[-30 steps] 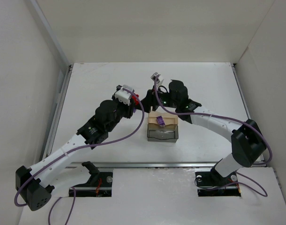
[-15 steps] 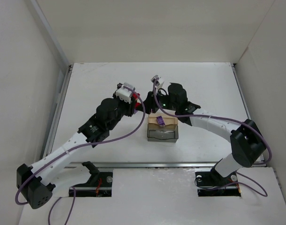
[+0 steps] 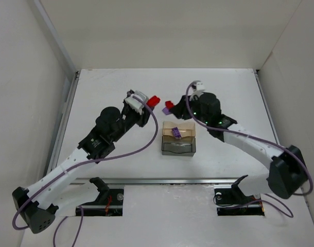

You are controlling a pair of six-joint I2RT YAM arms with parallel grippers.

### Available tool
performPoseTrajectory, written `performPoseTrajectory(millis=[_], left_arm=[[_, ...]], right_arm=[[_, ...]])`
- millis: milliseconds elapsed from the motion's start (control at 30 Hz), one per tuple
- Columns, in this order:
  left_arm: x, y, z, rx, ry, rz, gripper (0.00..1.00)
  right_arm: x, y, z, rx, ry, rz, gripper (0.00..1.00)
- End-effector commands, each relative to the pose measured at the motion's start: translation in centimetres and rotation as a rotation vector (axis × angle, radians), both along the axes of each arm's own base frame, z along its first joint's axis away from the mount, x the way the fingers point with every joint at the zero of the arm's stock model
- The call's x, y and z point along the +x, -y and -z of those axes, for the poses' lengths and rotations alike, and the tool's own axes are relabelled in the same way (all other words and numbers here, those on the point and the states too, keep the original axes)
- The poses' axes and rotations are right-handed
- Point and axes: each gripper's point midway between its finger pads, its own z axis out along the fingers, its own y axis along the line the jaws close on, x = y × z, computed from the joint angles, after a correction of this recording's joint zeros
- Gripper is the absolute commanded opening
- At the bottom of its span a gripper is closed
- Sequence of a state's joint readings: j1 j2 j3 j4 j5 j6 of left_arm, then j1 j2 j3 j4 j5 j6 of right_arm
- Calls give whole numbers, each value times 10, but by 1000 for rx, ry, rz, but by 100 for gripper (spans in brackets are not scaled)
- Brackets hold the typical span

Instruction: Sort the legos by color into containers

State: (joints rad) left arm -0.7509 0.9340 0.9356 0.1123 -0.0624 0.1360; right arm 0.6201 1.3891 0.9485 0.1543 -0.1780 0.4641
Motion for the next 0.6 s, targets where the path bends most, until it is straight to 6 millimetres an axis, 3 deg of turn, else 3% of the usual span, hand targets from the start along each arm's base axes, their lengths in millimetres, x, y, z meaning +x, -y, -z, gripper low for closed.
performPoseTrajectory(millis=[0, 33, 67, 100, 133, 200, 233, 367, 467, 567], left_arm=[[-55, 24, 40, 117, 0, 346, 0], [-63, 27, 67, 149, -41, 395, 0], [-70, 31, 74, 150, -51, 440, 0], [-81, 42, 87, 173, -66, 543, 0], [-80, 51, 109, 216, -111, 593, 0], [-81, 62, 134, 290, -126, 683, 0], [-84, 71, 158, 325, -186, 756, 0], [-76, 86, 173, 399, -119, 861, 0], [-80, 83, 191, 437, -161, 887, 0], [-68, 79, 208, 484, -201, 829, 6]], right_arm=[[28, 82, -42, -7, 100, 378, 0], [29, 95, -39, -49, 100, 435, 0], [28, 108, -44, -67, 115, 470, 0], [27, 114, -43, -96, 122, 485, 0], [26, 118, -46, -103, 121, 500, 0], [21, 123, -50, -107, 142, 507, 0], [19, 125, -50, -105, 143, 508, 0], [7, 132, -42, -114, 134, 506, 0], [1, 133, -41, -98, 130, 501, 0], [-4, 136, -47, -74, 142, 505, 0]])
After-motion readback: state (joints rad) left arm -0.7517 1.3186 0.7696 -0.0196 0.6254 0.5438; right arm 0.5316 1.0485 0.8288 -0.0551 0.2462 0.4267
